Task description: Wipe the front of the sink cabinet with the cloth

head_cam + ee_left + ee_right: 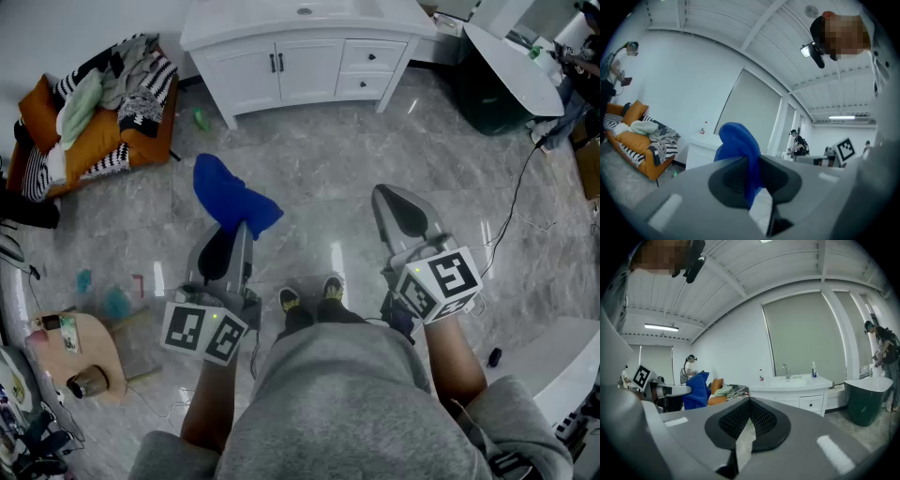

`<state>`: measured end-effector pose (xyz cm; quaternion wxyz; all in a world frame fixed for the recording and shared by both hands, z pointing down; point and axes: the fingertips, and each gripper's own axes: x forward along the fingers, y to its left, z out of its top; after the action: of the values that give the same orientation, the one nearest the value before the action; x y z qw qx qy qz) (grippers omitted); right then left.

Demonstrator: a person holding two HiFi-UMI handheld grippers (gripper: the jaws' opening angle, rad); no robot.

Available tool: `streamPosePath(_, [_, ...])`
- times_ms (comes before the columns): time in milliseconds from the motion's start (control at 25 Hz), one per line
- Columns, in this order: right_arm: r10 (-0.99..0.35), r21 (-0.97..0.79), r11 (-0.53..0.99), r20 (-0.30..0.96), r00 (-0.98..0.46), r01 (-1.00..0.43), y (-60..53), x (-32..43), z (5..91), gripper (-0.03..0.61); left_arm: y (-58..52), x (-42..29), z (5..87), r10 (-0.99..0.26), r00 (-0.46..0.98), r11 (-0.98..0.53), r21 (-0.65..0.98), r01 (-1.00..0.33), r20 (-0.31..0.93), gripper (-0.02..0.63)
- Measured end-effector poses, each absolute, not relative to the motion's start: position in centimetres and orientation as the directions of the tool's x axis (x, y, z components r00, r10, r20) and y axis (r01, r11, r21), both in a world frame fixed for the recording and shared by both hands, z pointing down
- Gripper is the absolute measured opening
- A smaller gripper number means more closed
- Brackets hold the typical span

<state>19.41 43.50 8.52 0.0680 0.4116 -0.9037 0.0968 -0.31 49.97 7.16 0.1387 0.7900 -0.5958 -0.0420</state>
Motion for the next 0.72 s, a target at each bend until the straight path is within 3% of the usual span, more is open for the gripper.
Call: streamPosePath(720, [-0.719,-0.181,0.655,0.15,-0.679,-0.733,42.8,24.6,8.6,0.0,48.8,4.9,6.3,-0.952,0.287,-0.254,0.25,-0.934,0.103,0.06])
